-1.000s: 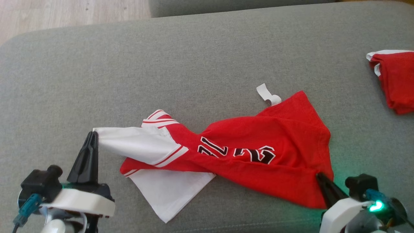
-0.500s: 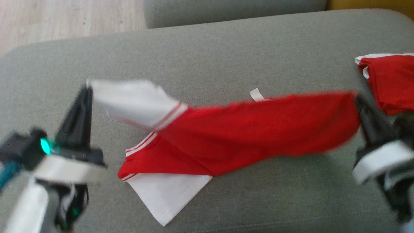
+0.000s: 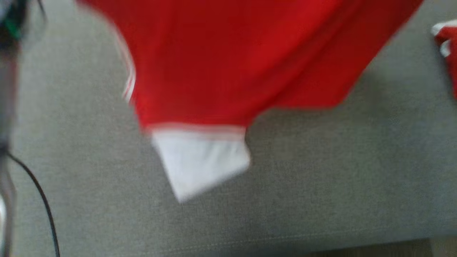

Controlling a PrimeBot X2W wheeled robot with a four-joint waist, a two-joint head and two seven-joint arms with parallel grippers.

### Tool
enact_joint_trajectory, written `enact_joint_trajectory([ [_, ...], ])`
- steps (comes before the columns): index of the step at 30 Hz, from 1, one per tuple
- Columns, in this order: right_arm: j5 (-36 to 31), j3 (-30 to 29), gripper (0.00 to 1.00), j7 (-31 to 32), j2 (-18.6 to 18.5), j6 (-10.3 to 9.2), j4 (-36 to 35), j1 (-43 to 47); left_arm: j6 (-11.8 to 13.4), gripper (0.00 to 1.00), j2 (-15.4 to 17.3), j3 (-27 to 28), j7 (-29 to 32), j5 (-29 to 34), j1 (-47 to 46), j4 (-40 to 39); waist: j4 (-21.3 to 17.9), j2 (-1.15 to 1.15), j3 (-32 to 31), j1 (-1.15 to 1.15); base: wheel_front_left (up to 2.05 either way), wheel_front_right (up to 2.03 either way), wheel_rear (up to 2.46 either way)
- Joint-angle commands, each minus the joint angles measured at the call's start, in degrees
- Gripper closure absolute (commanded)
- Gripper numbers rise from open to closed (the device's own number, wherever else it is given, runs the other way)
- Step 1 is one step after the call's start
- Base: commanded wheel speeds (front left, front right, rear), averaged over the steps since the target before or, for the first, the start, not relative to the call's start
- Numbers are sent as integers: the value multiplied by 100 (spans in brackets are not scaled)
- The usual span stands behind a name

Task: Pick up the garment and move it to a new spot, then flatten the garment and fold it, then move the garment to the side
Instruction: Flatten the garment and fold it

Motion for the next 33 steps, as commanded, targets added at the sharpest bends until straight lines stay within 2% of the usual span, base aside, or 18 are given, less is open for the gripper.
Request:
enact_joint_trajectory([
  [1, -55, 131, 100, -212, -56, -5, 187, -507, -13, 100, 221, 156, -147, 167, -746, 215, -41, 0, 587, 0, 0, 0, 0],
  [6, -325, 241, 100, -1221, 102, -5, 1546, -2042, 2, 100, 2, 34, -1055, 660, -2483, 1647, -92, 0, 922, 0, 0, 0, 0],
  [7, -325, 241, 100, -1221, 102, -5, 1546, -2042, 2, 100, 2, 34, -1055, 660, -2483, 1647, -92, 0, 922, 0, 0, 0, 0],
  [12, -599, 338, 100, -2213, 9, -5, 2383, -2961, 80, 100, -262, -42, -1684, 950, -3458, 2472, 17, 0, 1171, 0, 0, 0, 0],
  [16, -668, 393, 100, -2581, -75, -5, 2682, -3203, 120, 100, -394, 125, -1783, 961, -3531, 2464, 183, 0, 1357, 0, 0, 0, 0],
  [20, -581, 629, 100, -2663, -34, -5, 2828, -2719, 40, 100, -438, 300, -1787, 874, -2636, 1999, 305, 0, 1306, 0, 0, 0, 0],
  [25, -312, 680, 100, -2673, 75, -5, 2626, -1578, -25, 100, -493, 564, -1788, 659, -892, 1378, 383, 0, 994, 0, 0, 0, 0],
  [33, 356, 630, 100, -2675, 210, -5, 2149, 627, -52, 100, -410, 1042, -1789, 634, 2310, 218, 267, 0, -56, 0, 0, 0, 0],
])
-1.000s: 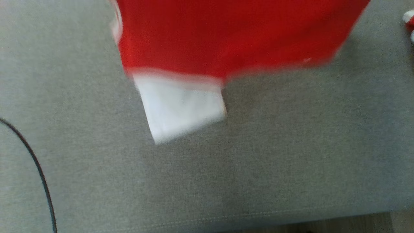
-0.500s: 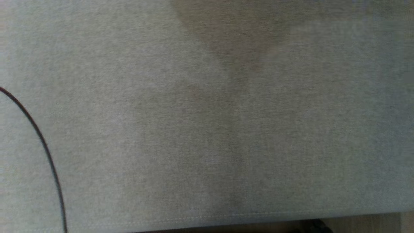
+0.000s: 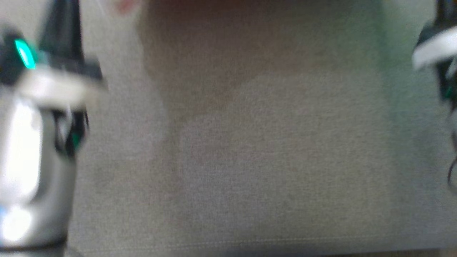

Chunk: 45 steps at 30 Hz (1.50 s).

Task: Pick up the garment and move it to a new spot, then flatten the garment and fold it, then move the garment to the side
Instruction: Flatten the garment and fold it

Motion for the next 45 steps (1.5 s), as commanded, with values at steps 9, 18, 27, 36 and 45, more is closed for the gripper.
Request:
enact_joint_trajectory([
  [9, 653, -124, 100, -32, -48, -5, -523, 2230, -30, 100, 45, 680, -22, 66, 2943, -1139, -119, 0, -1402, 0, 0, 0, 0],
  [18, 551, -671, 100, 119, 81, -5, -1240, 3857, 41, 100, -495, 845, -22, 512, 4593, -1756, -89, 0, -1723, 0, 0, 0, 0],
  [27, 307, -1305, 100, 656, 357, -5, -2278, 5061, 200, 100, -898, 828, -22, 835, 5242, -2009, -120, 0, -1788, 0, 0, 0, 0],
  [36, 142, -1434, 100, 1205, 534, -5, -2225, 4615, 239, 100, -937, 654, -23, 1090, 4356, -1145, -161, 0, -1524, 0, 0, 0, 0],
  [45, 0, -1193, 100, 1353, 432, -5, -1528, 3505, 147, 100, -793, 367, -23, 1405, 2696, -187, -121, 0, -1003, 0, 0, 0, 0],
])
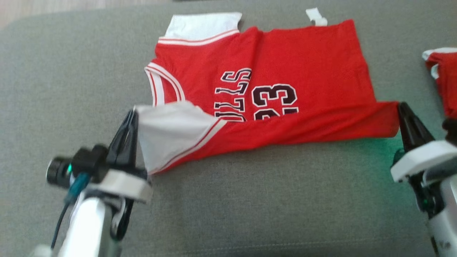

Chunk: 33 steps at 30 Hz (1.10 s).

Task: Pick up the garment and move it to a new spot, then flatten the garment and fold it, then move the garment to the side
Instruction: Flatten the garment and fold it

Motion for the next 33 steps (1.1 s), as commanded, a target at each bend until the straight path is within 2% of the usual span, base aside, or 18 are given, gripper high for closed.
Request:
enact_joint_trajectory([
  [1, -66, 133, 100, 3, -178, -5, -15, -288, -18, 100, 132, 99, -29, 101, -450, -5, 21, 0, 190, 0, 0, 0, 0],
  [8, -80, 427, 100, -153, -231, -5, 469, -980, -30, 100, 284, -81, -29, 356, -1353, 457, -4, 0, 498, 0, 0, 0, 0],
  [15, -61, 610, 100, -421, -230, -5, 888, -1360, 121, 100, 360, -87, -29, 428, -1574, 386, -4, 0, 595, 0, 0, 0, 0],
  [16, -57, 634, 92, -448, -224, -5, 957, -1401, 122, 100, 363, -84, -29, 410, -1575, 416, -1, 0, 594, 0, 0, 0, 0],
  [17, -49, 649, 17, -485, -214, -5, 1021, -1440, 116, 100, 359, -84, -29, 381, -1573, 459, 2, 0, 590, 0, 0, 0, 0],
  [18, -49, 649, 17, -485, -214, -5, 1021, -1440, 116, 100, 359, -84, -29, 381, -1573, 459, 2, 0, 590, 0, 0, 0, 0],
  [19, -39, 649, 0, -545, -198, -5, 1076, -1477, 104, 53, 351, -89, -29, 347, -1572, 508, 9, 0, 581, 0, 0, 0, 0],
  [20, -18, 643, 0, -609, -176, -5, 1123, -1510, 113, 0, 345, -83, -29, 331, -1574, 540, 14, 0, 571, 0, 0, 0, 0],
  [25, 94, 746, 0, -903, -121, -5, 1057, -1491, 263, 0, 241, 63, -29, 172, -1299, 305, -4, 0, 431, 0, 0, 0, 0],
  [29, 176, 695, 0, -1055, -78, -5, 796, -1241, 380, 0, 31, 299, -29, -234, -511, 56, -61, 0, 302, 0, 0, 0, 0],
  [33, 200, 646, 0, -1064, 15, -5, 516, -907, 375, 0, -130, 282, -29, -648, 200, 258, -112, 0, 258, 0, 0, 0, 0],
])
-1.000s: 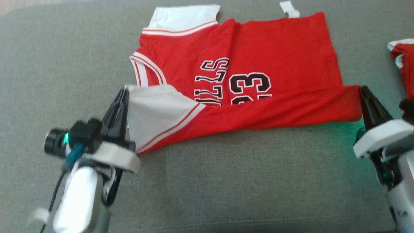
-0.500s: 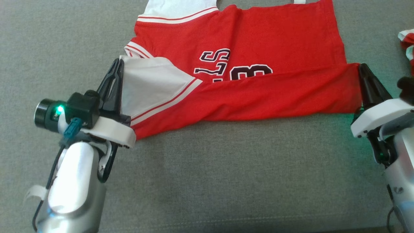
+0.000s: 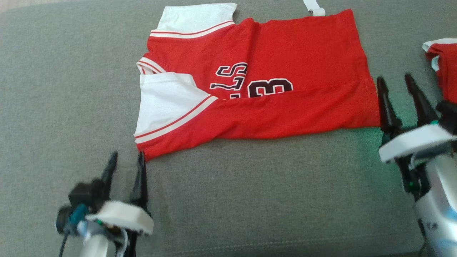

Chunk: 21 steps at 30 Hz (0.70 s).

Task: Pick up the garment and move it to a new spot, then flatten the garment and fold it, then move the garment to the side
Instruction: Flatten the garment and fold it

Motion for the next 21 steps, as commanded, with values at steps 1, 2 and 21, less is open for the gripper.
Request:
enact_joint_trajectory([
  [1, 32, 29, 0, -29, -14, -5, -210, 108, 11, 0, 30, 153, -31, -87, -178, -149, -12, 0, -3, 0, 0, 0, 0],
  [2, 30, 5, 0, -17, 1, -5, -258, 174, 24, 0, 10, 124, -31, -155, -126, -96, -20, 0, -2, 0, 0, 0, 0],
  [21, -272, -288, 0, 314, 109, -5, -671, 455, 531, 4, -23, -123, 553, -275, -548, 970, -152, 0, 54, 0, 0, 0, 0],
])
